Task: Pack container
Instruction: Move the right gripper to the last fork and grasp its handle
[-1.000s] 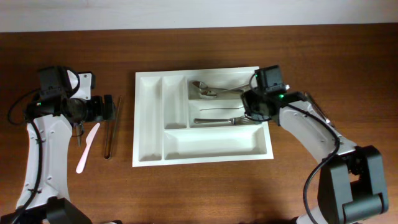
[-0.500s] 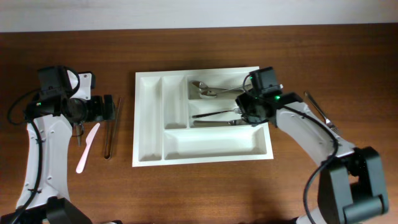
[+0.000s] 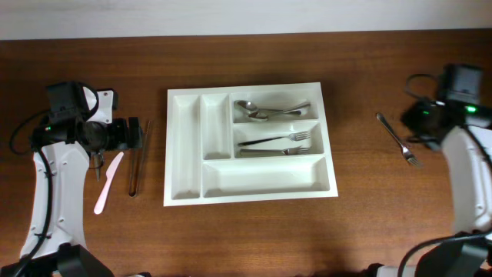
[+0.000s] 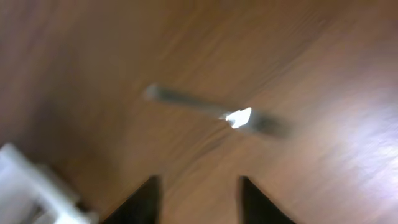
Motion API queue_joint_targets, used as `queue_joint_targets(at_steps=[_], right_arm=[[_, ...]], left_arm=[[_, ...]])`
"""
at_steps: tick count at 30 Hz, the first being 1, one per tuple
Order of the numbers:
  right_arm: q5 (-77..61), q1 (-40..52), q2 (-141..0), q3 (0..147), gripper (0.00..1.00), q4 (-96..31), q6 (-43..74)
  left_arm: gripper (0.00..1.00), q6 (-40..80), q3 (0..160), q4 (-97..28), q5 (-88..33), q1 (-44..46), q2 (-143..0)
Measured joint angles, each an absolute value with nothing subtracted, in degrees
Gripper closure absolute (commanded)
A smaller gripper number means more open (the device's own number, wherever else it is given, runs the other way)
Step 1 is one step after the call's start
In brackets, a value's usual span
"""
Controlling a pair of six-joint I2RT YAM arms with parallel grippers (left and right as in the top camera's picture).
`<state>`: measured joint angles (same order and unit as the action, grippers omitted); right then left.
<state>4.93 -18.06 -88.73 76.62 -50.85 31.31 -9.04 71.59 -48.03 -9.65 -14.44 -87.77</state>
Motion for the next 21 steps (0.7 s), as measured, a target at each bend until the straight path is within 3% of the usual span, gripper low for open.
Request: queue_joint_targets(at_steps=[3, 5, 7, 14, 21], right_arm=[[6.2, -23.3, -89.6, 76.6, 0.96, -49.6, 22.2], [6.4, -25.9, -90.8, 76.6, 0.82, -48.7, 16.0], [5.9, -26.9, -92.0, 76.6, 0.74, -48.1, 10.0], [2.9, -27.0, -97.7, 76.6, 0.77, -44.0, -11.5], [1.7, -27.0, -103.4, 76.6, 0.49, -43.0, -27.2]], left_arm=[[0.01, -9.0, 71.6, -48.1, -9.6, -14.4, -87.8], [0.01, -9.0, 71.6, -48.1, -9.6, -14.4, -87.8], [0.01, -9.0, 71.6, -48.1, -9.6, -14.4, -87.8], [0.01, -9.0, 71.6, -48.1, -9.6, -14.4, -87.8], [0.01, -9.0, 71.6, -48.1, -9.6, -14.4, -87.8]])
